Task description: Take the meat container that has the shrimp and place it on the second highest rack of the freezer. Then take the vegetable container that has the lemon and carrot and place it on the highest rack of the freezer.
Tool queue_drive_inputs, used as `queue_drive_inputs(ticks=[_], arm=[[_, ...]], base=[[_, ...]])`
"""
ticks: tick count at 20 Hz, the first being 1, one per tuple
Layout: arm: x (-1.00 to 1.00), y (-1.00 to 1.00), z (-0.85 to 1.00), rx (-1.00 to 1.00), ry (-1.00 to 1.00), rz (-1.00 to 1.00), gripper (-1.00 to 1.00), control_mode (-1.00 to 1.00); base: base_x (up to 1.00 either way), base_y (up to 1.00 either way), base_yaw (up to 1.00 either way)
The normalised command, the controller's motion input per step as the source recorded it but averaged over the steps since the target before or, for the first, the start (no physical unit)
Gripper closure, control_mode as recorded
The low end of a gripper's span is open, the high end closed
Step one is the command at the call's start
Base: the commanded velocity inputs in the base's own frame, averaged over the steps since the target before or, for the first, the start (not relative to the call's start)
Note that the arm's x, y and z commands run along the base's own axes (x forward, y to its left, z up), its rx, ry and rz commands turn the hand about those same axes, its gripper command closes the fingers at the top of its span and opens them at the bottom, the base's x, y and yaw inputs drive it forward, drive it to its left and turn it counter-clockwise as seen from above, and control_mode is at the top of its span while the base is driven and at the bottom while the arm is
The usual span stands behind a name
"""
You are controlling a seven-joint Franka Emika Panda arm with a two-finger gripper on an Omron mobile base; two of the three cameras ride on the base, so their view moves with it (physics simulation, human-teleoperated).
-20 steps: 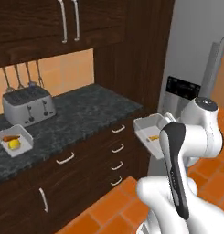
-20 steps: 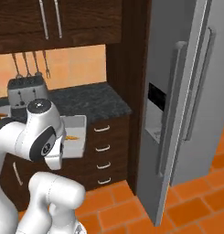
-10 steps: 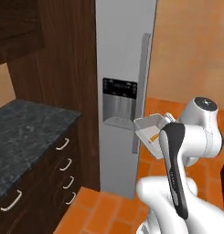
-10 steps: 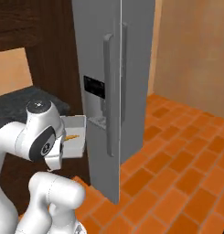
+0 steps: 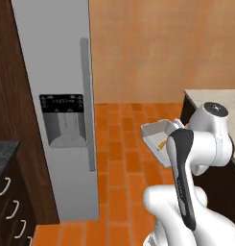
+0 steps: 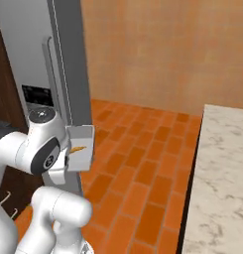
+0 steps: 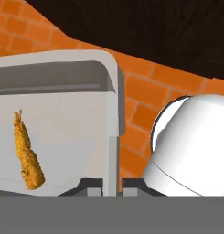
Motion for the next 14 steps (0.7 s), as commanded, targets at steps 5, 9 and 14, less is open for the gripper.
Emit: queue_drive_inputs(ticks=[5, 9, 14], arm=[[0.0, 0.0, 0.0, 0.0, 0.0, 0.0, 1.0, 1.0], [0.0, 0.0, 0.0, 0.0, 0.0, 0.0, 1.0, 1.0], [0.0, 0.0, 0.0, 0.0, 0.0, 0.0, 1.0, 1.0]], base=[[0.62, -0.35, -0.29], [1.0, -0.13, -0.16], [1.0, -0.07, 0.0]])
